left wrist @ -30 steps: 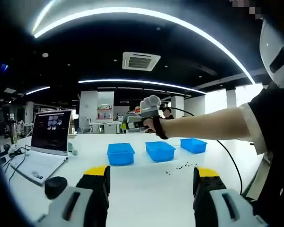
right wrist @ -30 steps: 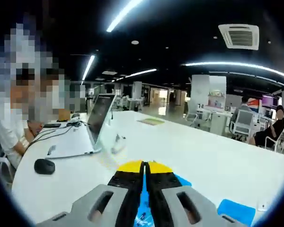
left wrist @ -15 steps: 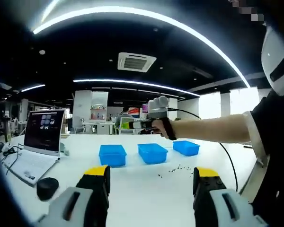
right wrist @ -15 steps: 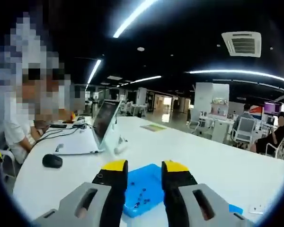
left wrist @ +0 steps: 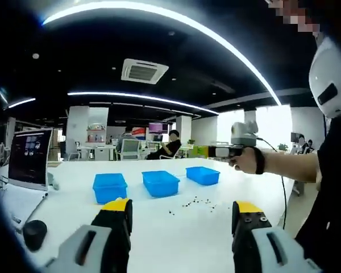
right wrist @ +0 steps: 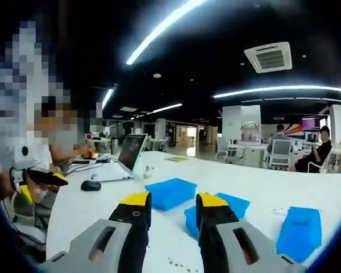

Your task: Pick up the resistors one by one and place each resistor into its matching bin, sorting the parts by color and model until every resistor is separated into the correct bin for its type

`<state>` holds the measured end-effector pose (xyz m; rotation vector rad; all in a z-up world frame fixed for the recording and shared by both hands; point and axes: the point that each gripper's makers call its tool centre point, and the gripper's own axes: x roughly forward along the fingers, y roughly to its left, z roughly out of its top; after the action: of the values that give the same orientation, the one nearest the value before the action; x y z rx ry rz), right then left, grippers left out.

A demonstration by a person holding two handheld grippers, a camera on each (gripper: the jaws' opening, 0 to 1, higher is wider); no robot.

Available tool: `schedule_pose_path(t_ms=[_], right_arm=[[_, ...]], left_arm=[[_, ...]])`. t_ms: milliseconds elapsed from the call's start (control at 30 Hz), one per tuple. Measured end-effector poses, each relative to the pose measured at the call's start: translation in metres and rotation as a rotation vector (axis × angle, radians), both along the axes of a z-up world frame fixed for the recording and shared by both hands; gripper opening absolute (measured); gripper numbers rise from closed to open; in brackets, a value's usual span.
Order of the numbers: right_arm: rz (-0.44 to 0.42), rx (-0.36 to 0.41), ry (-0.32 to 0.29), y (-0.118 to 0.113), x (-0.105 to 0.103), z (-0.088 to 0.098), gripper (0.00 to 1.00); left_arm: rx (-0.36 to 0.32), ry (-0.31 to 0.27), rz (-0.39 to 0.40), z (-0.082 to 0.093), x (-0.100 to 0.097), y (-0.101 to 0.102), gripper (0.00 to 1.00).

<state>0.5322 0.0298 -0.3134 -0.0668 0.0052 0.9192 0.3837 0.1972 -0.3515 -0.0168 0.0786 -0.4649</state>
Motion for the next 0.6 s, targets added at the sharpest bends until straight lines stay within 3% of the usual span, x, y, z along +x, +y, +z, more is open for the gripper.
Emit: schedule_pose_path(t_ms=[267, 400, 600], right_arm=[[-0.19, -0.034, 0.038, -0.096, -0.073, -0.035, 0.33], [-0.227, -0.044, 0.065, -0.108, -0.091, -0.046, 0.33], [-0.184, -0.083, 0.118, -0.092, -0.086, -0.058, 0.32]], left_arm=[[0.005, 0.022, -0.037, -0.006, 0.003, -0.01, 0.72], [0.005, 0.028, -0.037, -0.007, 0.003, -0.01, 0.72], [0.009, 0.026, -0.031, -0.005, 0.002, -0.009, 0.72]])
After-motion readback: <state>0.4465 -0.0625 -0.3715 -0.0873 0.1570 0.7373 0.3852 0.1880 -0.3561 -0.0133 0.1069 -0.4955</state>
